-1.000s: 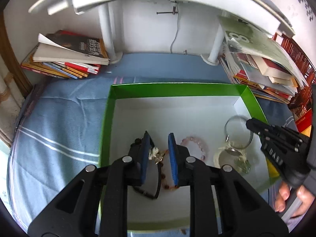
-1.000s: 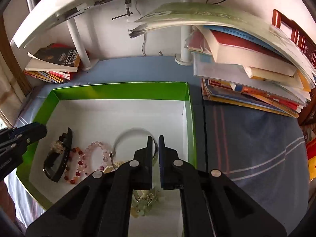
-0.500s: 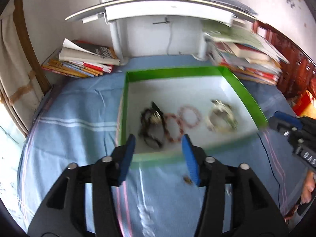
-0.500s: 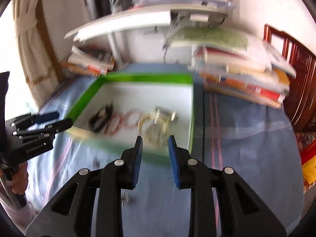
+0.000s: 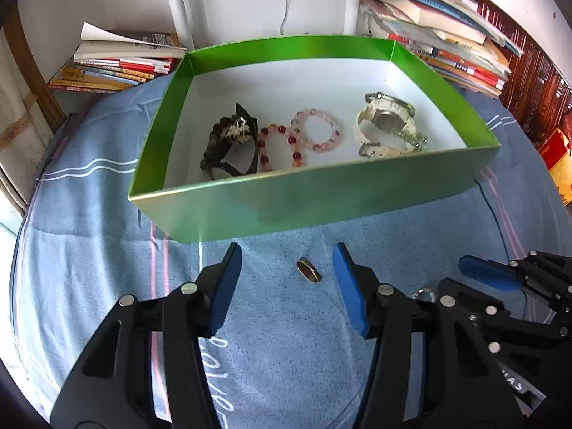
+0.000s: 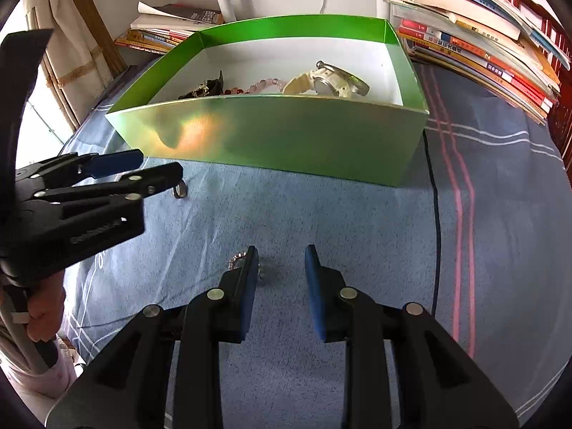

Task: Organize jewelry
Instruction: 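Move the left tool over the gold ring while the right tool grasps the beaded silver ring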

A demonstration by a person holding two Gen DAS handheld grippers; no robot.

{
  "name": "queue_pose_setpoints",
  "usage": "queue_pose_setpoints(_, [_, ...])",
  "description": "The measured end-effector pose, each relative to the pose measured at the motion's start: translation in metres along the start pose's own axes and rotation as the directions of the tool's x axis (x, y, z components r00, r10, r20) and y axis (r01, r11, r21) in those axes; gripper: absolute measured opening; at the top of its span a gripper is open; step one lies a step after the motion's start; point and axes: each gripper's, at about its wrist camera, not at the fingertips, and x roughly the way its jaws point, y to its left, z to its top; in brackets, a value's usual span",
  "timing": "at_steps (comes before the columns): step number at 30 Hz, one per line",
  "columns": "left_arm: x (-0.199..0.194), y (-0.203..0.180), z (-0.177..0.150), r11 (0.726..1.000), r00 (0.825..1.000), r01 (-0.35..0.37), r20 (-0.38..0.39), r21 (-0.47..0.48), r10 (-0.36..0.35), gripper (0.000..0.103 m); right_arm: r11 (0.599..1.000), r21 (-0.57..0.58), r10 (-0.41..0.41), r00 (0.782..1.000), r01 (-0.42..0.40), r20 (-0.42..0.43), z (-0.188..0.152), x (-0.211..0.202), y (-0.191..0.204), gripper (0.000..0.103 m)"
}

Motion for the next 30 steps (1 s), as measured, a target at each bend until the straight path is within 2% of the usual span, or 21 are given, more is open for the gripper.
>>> queue_pose_setpoints(5, [0.009, 0.003, -0.002, 1.0, 1.0, -0.006, -0.016, -0.006, 0.006, 0.053, 1.0, 0.003, 0.004, 1.0, -0.004, -0.008, 0.003, 0.003, 0.001, 0.028])
queue_pose_setpoints(8, [0.014, 0.009, -0.006, 1.0, 0.999, -0.017, -0.033, -0.014, 0.016, 0.053, 1.0, 0.004, 0.007, 1.0, -0.007, -0.008, 0.001, 0.002, 0.0, 0.035])
queue_pose_setpoints(10, [0.015, 0.014, -0.01, 0.999, 0.999, -0.026, -0.042, -0.022, 0.025, 0.053, 1.0, 0.006, 0.004, 1.0, -0.004, -0.007, 0.002, 0.002, -0.001, 0.035])
queue_pose_setpoints(17, [0.007, 0.047, -0.029, 0.993, 0.996, -0.073, -0.057, -0.093, 0.068, 0.054, 1.0, 0.012, 0.002, 1.0, -0.002, -0.002, 0.0, 0.0, -0.003, 0.036])
queue_pose_setpoints(22, [-0.006, 0.053, -0.035, 0.992, 0.997, -0.066, -0.035, -0.108, 0.063, 0.056, 1.0, -0.014, 0.018, 1.0, -0.018, -0.012, -0.002, 0.003, 0.006, 0.036])
queue_pose_setpoints(30, [-0.004, 0.037, -0.037, 0.997, 0.999, -0.02, -0.038, -0.076, 0.017, 0.057, 0.998, -0.059, 0.019, 1.0, -0.02, -0.025, -0.007, 0.009, 0.019, 0.038])
